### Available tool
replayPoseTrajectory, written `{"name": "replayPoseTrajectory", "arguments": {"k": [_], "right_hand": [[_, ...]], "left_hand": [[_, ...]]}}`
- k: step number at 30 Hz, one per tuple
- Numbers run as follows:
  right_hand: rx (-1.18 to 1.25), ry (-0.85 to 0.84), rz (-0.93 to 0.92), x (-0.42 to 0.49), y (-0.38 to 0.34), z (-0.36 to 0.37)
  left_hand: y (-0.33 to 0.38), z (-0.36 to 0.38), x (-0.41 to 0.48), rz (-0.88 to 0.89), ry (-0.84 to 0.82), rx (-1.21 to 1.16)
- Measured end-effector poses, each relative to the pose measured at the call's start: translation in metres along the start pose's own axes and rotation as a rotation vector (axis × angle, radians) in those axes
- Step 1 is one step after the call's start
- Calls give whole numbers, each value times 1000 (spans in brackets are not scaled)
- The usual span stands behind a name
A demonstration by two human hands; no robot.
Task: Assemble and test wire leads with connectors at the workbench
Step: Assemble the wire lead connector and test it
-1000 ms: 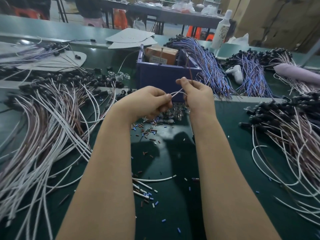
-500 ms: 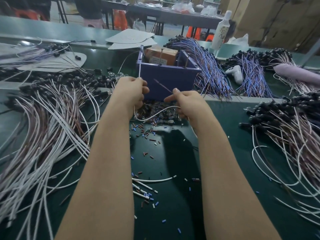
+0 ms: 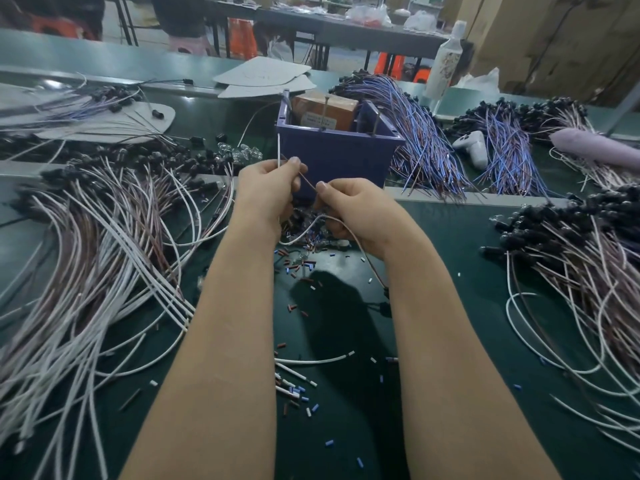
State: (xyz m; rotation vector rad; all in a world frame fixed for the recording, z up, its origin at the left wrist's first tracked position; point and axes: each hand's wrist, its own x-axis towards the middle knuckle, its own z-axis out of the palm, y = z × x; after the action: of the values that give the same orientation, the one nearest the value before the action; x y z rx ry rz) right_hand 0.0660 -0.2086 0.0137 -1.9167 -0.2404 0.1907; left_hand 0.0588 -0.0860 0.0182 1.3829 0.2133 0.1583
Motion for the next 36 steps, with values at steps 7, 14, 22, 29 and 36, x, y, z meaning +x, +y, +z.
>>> {"name": "replayPoseTrajectory", "arguments": {"k": [7, 14, 22, 29, 36], "right_hand": [[178, 7, 125, -6, -2, -16], [683, 30, 143, 0, -14, 15], [237, 173, 54, 3, 1, 22], [-137, 321, 102, 7, 14, 17], [456, 384, 38, 0, 4, 4]], "left_hand": [[0, -15, 4, -17, 221, 94], [15, 9, -1, 305, 244, 334], [21, 4, 2, 334, 126, 324], [20, 1, 4, 285, 66, 266], [8, 10, 6, 207, 28, 291]]}}
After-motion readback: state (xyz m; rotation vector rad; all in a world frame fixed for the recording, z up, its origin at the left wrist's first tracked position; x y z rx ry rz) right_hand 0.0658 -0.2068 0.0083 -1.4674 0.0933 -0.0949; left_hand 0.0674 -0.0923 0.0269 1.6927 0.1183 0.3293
